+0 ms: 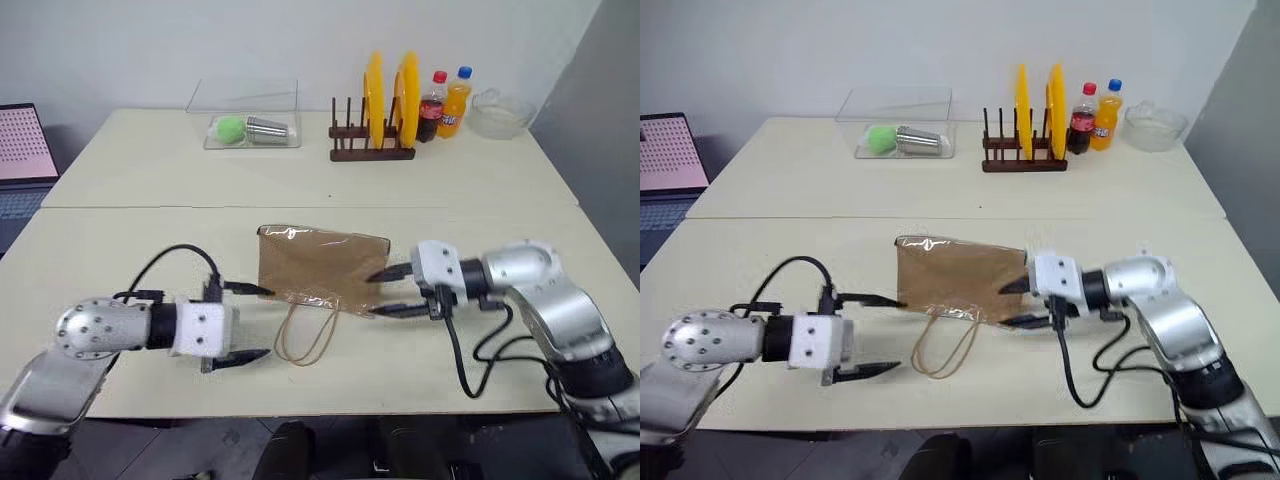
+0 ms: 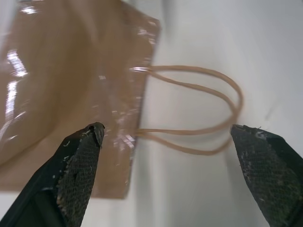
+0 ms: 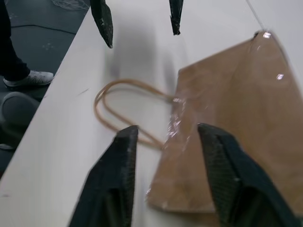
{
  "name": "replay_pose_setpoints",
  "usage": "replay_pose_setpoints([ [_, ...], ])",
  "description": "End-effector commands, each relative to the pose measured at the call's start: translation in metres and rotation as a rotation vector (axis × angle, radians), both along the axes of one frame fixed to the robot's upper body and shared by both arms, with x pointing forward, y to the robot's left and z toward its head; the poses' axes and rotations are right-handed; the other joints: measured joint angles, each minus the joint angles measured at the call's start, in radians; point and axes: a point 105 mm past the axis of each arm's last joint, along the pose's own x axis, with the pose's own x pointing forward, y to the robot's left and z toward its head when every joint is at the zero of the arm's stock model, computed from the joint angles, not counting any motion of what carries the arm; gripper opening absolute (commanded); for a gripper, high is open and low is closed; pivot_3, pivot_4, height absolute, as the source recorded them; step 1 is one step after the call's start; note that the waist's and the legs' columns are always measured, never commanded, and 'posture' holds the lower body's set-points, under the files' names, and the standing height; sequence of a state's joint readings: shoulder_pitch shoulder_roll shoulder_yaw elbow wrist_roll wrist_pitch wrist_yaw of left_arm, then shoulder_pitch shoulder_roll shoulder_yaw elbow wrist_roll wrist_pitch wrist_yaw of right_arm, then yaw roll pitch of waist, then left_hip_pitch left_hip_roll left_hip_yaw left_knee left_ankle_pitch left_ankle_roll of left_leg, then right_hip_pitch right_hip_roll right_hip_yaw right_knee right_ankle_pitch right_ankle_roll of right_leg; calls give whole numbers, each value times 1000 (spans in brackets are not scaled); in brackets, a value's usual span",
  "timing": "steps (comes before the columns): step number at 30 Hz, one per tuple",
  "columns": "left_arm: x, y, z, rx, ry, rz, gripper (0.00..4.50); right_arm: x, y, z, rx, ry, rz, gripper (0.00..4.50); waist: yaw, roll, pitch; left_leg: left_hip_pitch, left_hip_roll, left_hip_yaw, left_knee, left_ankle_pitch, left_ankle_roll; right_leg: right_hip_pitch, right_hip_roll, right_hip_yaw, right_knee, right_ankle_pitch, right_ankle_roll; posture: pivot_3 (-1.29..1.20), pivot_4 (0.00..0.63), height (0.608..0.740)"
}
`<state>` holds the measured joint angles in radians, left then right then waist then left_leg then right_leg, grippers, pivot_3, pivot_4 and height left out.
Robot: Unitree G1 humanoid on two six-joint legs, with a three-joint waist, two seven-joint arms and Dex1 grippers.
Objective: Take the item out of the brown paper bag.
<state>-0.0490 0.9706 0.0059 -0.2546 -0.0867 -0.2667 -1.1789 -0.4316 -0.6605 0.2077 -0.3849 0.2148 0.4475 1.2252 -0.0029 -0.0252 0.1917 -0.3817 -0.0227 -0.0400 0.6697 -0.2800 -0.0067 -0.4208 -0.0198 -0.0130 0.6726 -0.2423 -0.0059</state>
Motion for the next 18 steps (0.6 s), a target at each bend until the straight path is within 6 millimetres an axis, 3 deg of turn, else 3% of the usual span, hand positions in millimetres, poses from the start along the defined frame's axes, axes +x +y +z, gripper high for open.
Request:
replay_pose_setpoints([
  [1,8,-6,-10,70,-99,-123,4500,-16,8,6,42,-9,-24,2902,1,0,0,0,0,0,0,0,0,0,0,0,0,0,0,0,150,740],
  [9,38,-19,-19,64,-187,-207,4500,-25,9,2,55,33,-99,2902,1,-1,0,-1,0,0,1,0,0,0,0,-1,0,0,2,0,150,740],
  [18,38,-47,-28,4,-179,-294,4500,-28,1,-2,20,39,-134,2902,1,-1,-1,-1,-1,0,1,0,0,1,0,-1,0,0,2,0,150,740],
])
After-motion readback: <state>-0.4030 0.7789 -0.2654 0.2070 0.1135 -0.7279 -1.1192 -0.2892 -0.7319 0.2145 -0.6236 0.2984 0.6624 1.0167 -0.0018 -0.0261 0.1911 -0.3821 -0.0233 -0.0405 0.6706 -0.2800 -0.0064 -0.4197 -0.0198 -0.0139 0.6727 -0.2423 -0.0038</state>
